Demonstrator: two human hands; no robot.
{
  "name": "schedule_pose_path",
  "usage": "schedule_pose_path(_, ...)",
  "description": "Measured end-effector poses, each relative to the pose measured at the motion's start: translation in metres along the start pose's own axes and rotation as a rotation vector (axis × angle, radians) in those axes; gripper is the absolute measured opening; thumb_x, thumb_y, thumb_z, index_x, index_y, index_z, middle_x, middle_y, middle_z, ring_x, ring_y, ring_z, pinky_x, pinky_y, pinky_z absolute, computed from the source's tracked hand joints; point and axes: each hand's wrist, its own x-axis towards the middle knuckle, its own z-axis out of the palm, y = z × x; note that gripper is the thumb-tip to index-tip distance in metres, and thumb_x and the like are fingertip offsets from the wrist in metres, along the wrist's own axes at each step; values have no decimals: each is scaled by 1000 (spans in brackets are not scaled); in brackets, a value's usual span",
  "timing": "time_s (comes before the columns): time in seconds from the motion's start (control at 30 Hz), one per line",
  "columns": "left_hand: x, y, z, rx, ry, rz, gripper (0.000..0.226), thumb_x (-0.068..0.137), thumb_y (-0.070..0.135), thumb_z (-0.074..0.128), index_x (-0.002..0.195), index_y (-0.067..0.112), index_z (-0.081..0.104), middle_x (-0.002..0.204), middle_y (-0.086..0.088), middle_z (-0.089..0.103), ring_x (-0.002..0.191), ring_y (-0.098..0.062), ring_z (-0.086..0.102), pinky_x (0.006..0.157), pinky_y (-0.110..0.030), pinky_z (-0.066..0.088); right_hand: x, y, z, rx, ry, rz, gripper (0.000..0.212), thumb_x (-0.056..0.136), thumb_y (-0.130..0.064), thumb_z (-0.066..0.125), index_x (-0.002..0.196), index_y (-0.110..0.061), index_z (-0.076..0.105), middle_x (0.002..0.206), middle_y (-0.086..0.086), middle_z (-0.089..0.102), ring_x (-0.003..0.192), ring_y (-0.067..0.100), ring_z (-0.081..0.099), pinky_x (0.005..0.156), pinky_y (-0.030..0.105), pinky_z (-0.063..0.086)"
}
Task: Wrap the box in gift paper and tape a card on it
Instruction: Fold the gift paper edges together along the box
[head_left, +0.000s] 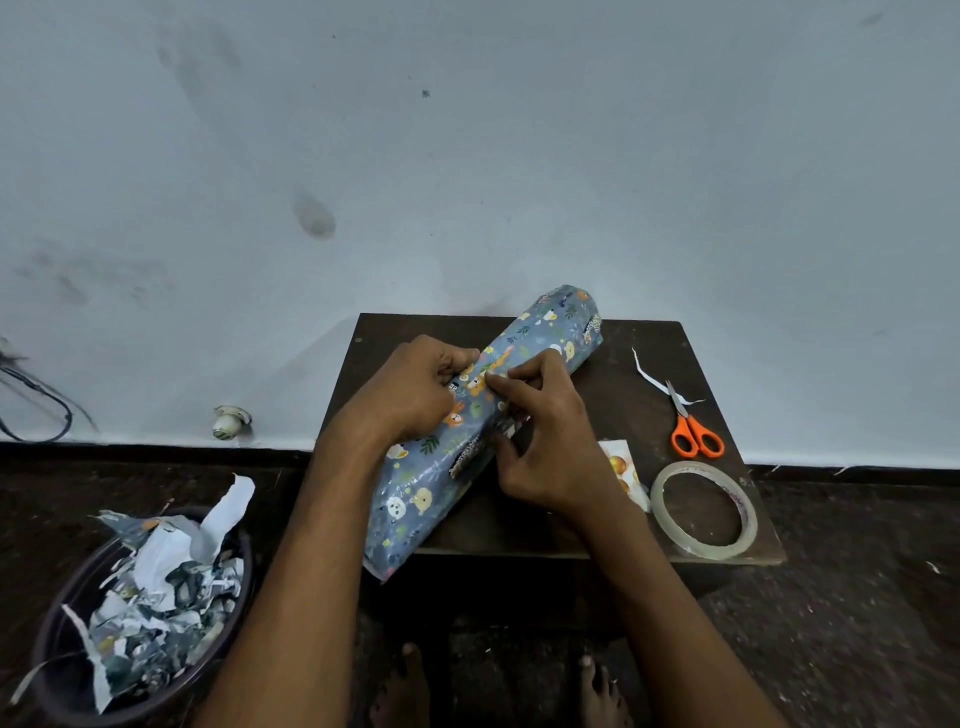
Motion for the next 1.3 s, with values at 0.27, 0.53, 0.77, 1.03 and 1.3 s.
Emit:
schedule_pose_path(0.27, -3, 8, 7, 127, 143, 67, 44, 87, -15, 57, 120, 9, 74, 116, 3, 73, 105, -4, 65, 86, -10, 52, 2, 3, 4, -128, 18, 33, 52, 65, -5, 79, 118, -9, 74, 104, 7, 52, 97, 27, 55, 75, 43, 54)
schedule_pose_path(0.53, 12, -11, 23, 194, 445, -43, 36, 85, 3, 65, 115, 18, 76, 118, -6, 73, 111, -22, 66, 97, -37, 53, 5, -10, 22, -275, 115, 75, 34, 68, -3, 79, 102, -3, 74, 91, 10, 50, 84, 28, 51, 67, 42, 47)
schedule_pose_path(0.77, 11, -18, 29, 128, 507, 33, 25, 91, 8, 62, 108, 16, 78, 106, 0, 77, 99, -16, 68, 86, -29, 53, 5, -22, 26, -420, 158, 116, 38, 69, -23, 72, 104, -8, 73, 98, 9, 54, 91, 28, 51, 77, 44, 44)
schedule_pose_path(1.03, 10, -20, 30, 118, 518, 96, 26, 93, 8, 58, 103, 19, 79, 99, 2, 78, 94, -16, 70, 85, -34, 55, 0, -29, 30, -375, -106, 72, 85, 69, -34, 41, 149, -5, 47, 157, 12, 44, 149, 27, 35, 125, 38, 19)
schedule_pose_path(1.3, 10, -25, 31, 164, 533, 136, 25, 94, 8, 60, 108, 15, 79, 106, -1, 78, 98, -19, 71, 92, -37, 54, 4, -8, 24, -514, -208, 71, 88, 72, -28, 44, 157, -8, 35, 167, 8, 28, 156, 21, 22, 128, 42, 13)
